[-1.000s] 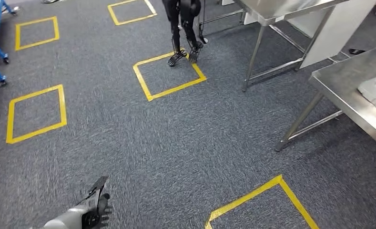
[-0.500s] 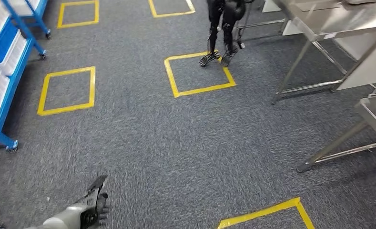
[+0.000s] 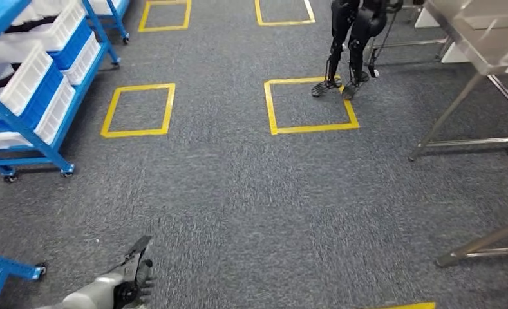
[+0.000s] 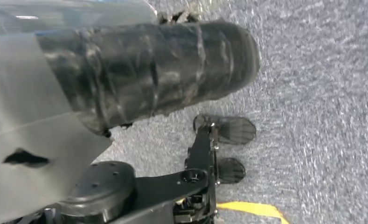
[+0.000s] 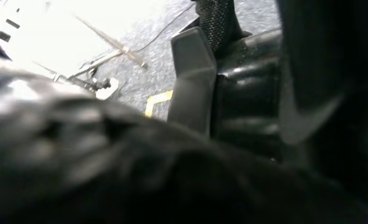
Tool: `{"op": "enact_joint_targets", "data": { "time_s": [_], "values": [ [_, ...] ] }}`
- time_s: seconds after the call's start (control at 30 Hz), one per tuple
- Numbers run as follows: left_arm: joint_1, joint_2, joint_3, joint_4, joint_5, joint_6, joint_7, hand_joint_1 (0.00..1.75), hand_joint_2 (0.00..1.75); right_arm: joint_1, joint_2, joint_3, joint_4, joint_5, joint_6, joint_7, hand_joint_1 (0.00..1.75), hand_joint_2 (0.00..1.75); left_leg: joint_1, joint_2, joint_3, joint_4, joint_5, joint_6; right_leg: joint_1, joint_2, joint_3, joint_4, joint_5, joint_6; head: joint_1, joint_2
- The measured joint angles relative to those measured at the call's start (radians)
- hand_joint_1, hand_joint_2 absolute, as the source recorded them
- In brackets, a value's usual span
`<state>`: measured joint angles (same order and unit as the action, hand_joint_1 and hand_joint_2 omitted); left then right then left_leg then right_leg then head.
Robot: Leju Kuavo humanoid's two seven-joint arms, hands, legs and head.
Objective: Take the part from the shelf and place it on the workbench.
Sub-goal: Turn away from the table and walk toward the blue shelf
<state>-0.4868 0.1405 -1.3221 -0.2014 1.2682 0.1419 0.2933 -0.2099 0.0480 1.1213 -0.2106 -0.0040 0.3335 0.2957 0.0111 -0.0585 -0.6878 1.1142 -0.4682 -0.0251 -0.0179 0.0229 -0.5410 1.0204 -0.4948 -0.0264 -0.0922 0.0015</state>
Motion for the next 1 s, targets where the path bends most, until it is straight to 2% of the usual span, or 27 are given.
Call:
{"op": "enact_joint_targets", "data": {
  "time_s": [0.03,0.07,0.1,0.13,0.17,0.2,0.27,0.3,0.33,0.4,0.43,0.5,0.53,0.57,0.6,0.63,0.67,0.73,0.8,0.87,0.93,0.97,1.0],
  "values": [
    [-0.004,-0.002,-0.003,0.0,-0.004,0.0,-0.002,0.0,0.0,0.002,0.0,0.0,0.0,0.0,0.002,0.0,0.0,0.0,0.0,0.027,-0.031,0.064,-0.029,-0.004,0.002,-0.014,0.001,-0.001,0.0,-0.003,-0.003,0.0],
    [-0.007,-0.004,-0.005,0.0,-0.007,-0.001,-0.003,0.0,0.0,0.003,-0.001,0.0,0.0,0.001,0.006,0.001,0.0,0.0,0.001,0.042,-0.062,0.126,-0.053,-0.007,0.004,-0.028,0.002,-0.001,-0.001,-0.005,-0.003,0.0],
    [-0.008,-0.007,-0.006,0.0,-0.011,-0.003,-0.002,0.0,0.0,0.003,-0.001,0.0,0.0,0.004,0.01,0.002,0.0,0.0,0.003,0.049,-0.083,0.167,-0.061,-0.008,0.005,-0.041,0.002,0.0,-0.003,-0.005,-0.003,0.0],
    [-0.008,-0.008,-0.007,0.0,-0.014,-0.006,0.0,0.0,0.0,0.002,-0.001,0.001,0.0,0.008,0.014,0.004,0.0,0.0,0.004,0.053,-0.087,0.171,-0.052,-0.009,0.005,-0.053,0.003,0.0,-0.006,-0.005,-0.003,0.0],
    [-0.009,-0.009,-0.008,0.0,-0.018,-0.007,0.002,0.0,0.0,0.001,-0.001,0.002,0.0,0.013,0.016,0.008,0.0,0.0,0.004,0.058,-0.07,0.138,-0.026,-0.009,0.005,-0.065,0.006,0.001,-0.009,-0.004,-0.003,0.0],
    [-0.011,-0.009,-0.008,0.0,-0.02,-0.008,0.005,0.0,0.0,-0.001,0.0,0.004,0.0,0.019,0.017,0.014,0.0,0.0,0.004,0.07,-0.036,0.073,0.009,-0.007,0.005,-0.076,0.009,0.001,-0.013,-0.002,-0.004,0.0],
    [-0.02,-0.011,-0.01,0.0,-0.022,-0.009,0.008,0.0,0.0,-0.005,0.004,0.009,0.0,0.03,0.017,0.027,0.0,0.0,-0.004,0.104,0.03,-0.049,0.05,0.002,0.011,-0.097,0.016,0.002,-0.022,0.007,-0.003,0.0],
    [-0.025,-0.013,-0.013,0.0,-0.023,-0.009,0.009,0.0,0.0,-0.007,0.006,0.012,0.0,0.034,0.017,0.033,0.0,0.0,-0.008,0.115,0.047,-0.081,0.055,0.009,0.014,-0.106,0.019,0.002,-0.026,0.012,-0.002,0.0],
    [-0.028,-0.014,-0.017,0.0,-0.024,-0.008,0.009,0.0,0.0,-0.008,0.009,0.016,0.0,0.036,0.017,0.039,0.0,0.0,-0.013,0.114,0.051,-0.09,0.05,0.016,0.017,-0.114,0.021,0.001,-0.029,0.017,0.0,0.0],
    [-0.029,-0.016,-0.025,0.0,-0.025,-0.007,0.009,0.0,0.0,-0.011,0.012,0.02,0.0,0.037,0.016,0.046,0.0,0.0,-0.012,0.093,0.051,-0.094,0.05,0.029,0.019,-0.129,0.028,-0.003,-0.035,0.026,0.001,0.0],
    [-0.027,-0.017,-0.026,0.0,-0.026,-0.007,0.009,0.0,0.0,-0.012,0.013,0.021,0.0,0.037,0.016,0.047,0.0,0.0,-0.01,0.083,0.055,-0.098,0.051,0.034,0.017,-0.118,0.029,0.002,-0.042,0.031,0.002,0.0],
    [-0.029,-0.018,-0.026,0.0,-0.026,-0.007,0.009,0.0,0.0,-0.014,0.014,0.022,0.0,0.037,0.016,0.048,0.0,0.0,-0.005,0.065,0.061,-0.105,0.053,0.047,0.013,-0.069,0.004,0.063,-0.081,0.038,0.007,0.0],
    [-0.031,-0.02,-0.026,0.0,-0.026,-0.007,0.008,0.0,0.0,-0.013,0.014,0.023,0.0,0.037,0.017,0.047,0.0,0.0,-0.004,0.056,0.063,-0.106,0.053,0.051,0.012,-0.042,-0.026,0.126,-0.111,0.04,0.009,0.0],
    [-0.032,-0.022,-0.026,0.0,-0.026,-0.007,0.008,0.0,0.0,-0.013,0.014,0.025,0.0,0.037,0.017,0.046,0.0,0.0,-0.005,0.046,0.063,-0.106,0.052,0.054,0.013,-0.03,-0.062,0.196,-0.14,0.04,0.011,0.0],
    [-0.033,-0.023,-0.026,0.0,-0.026,-0.007,0.009,0.0,0.0,-0.014,0.014,0.026,0.0,0.037,0.017,0.044,0.0,0.0,-0.005,0.034,0.063,-0.105,0.052,0.056,0.014,-0.025,-0.095,0.258,-0.16,0.04,0.011,0.0],
    [-0.032,-0.024,-0.027,0.0,-0.026,-0.007,0.009,0.0,0.0,-0.014,0.013,0.027,0.0,0.037,0.017,0.043,0.0,0.0,-0.006,0.021,0.063,-0.104,0.051,0.056,0.016,-0.024,-0.116,0.292,-0.161,0.039,0.011,0.0],
    [-0.031,-0.025,-0.027,0.0,-0.026,-0.008,0.009,0.0,0.0,-0.014,0.013,0.028,0.0,0.037,0.018,0.041,0.0,0.0,-0.006,0.007,0.063,-0.103,0.051,0.056,0.018,-0.023,-0.119,0.287,-0.141,0.037,0.011,0.0],
    [-0.031,-0.026,-0.032,0.0,-0.026,-0.01,0.009,0.0,0.0,-0.013,0.013,0.031,0.0,0.037,0.018,0.041,0.0,0.0,-0.006,-0.022,0.064,-0.099,0.05,0.055,0.018,-0.012,-0.078,0.182,-0.062,0.03,0.011,0.0],
    [-0.032,-0.029,-0.038,0.0,-0.029,-0.013,0.009,0.0,0.0,-0.012,0.014,0.035,0.0,0.039,0.019,0.043,0.0,0.0,-0.005,-0.047,0.059,-0.094,0.051,0.049,0.016,0.032,-0.031,0.062,-0.012,0.021,0.011,0.0],
    [-0.033,-0.032,-0.042,0.0,-0.037,-0.018,0.011,0.0,0.0,-0.01,0.014,0.039,0.0,0.04,0.022,0.045,0.0,0.0,-0.002,-0.068,0.05,-0.095,0.056,0.038,0.017,0.06,-0.016,0.017,-0.007,0.015,0.011,0.0],
    [-0.033,-0.031,-0.05,0.0,-0.054,-0.024,0.012,0.0,0.0,-0.011,0.016,0.043,0.0,0.038,0.032,0.049,0.0,0.0,0.001,-0.088,0.045,-0.1,0.063,0.024,0.017,0.04,-0.012,0.006,0.0,0.006,0.011,0.0],
    [-0.032,-0.031,-0.058,0.0,-0.066,-0.029,0.012,0.0,0.0,-0.012,0.017,0.044,0.0,0.036,0.039,0.052,0.0,0.0,0.0,-0.081,0.042,-0.097,0.061,0.02,0.015,0.029,-0.005,-0.002,0.005,0.001,0.012,0.0],
    [-0.033,-0.032,-0.067,0.0,-0.079,-0.034,0.011,0.0,0.0,-0.013,0.018,0.045,0.0,0.035,0.047,0.053,0.0,0.0,-0.003,-0.058,0.032,-0.079,0.05,0.017,0.013,0.017,0.002,-0.011,0.009,-0.006,0.008,0.0]
  ]
}}
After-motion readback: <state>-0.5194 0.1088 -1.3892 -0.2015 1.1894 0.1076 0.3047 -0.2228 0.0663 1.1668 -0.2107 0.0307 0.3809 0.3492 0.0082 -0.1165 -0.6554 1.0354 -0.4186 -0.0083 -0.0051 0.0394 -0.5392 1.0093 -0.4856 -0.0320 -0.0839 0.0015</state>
